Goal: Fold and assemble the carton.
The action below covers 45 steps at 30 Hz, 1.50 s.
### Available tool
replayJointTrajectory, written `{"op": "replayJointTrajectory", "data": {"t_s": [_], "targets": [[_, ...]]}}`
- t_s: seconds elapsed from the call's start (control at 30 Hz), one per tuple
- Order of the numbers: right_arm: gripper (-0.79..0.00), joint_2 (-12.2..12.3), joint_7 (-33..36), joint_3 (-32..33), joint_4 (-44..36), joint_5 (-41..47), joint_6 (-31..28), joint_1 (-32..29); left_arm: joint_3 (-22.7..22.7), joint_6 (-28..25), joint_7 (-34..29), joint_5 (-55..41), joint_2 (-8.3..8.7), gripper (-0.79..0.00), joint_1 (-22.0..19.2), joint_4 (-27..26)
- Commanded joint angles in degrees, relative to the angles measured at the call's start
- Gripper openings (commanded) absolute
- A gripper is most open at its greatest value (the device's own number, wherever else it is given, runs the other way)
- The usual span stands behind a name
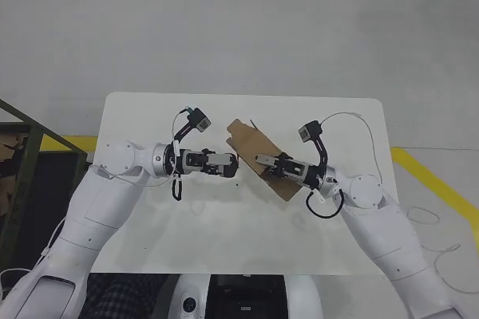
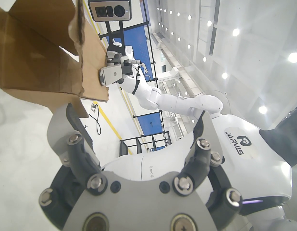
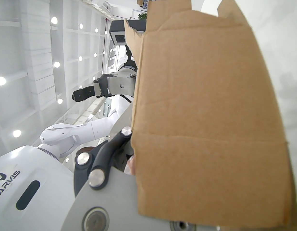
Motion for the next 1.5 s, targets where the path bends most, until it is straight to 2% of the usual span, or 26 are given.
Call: {"op": "replayJointTrajectory", "data": {"t_s": [0.0,0.17,0.37,0.73,1.0,1.47], "targets": [[-0.785,0.1,0.2,0.6,0.3,-0.1,-0.2,0.2,-0.5,0.0,-0.3,0.0,0.12,0.0,0.3,-0.1],[-0.785,0.4,3.5,1.7,0.9,0.0,-1.7,0.8,-2.7,0.0,-0.4,-0.1,0.57,0.0,1.0,1.1],[-0.785,0.9,12.8,2.9,1.6,3.5,-5.0,1.5,-4.4,0.4,0.0,0.8,0.96,0.0,1.0,4.1],[-0.785,1.2,24.7,2.0,0.8,8.7,-6.8,2.5,-3.3,0.0,2.2,3.0,0.78,0.0,0.6,6.6],[-0.785,0.7,24.4,-0.8,1.6,9.0,-7.0,2.9,-1.7,0.3,4.5,0.5,0.13,0.0,0.2,5.4],[-0.785,0.2,23.5,-2.3,3.4,9.0,-7.8,3.7,-3.3,2.2,0.2,-4.9,0.36,0.0,1.5,1.8]]}}
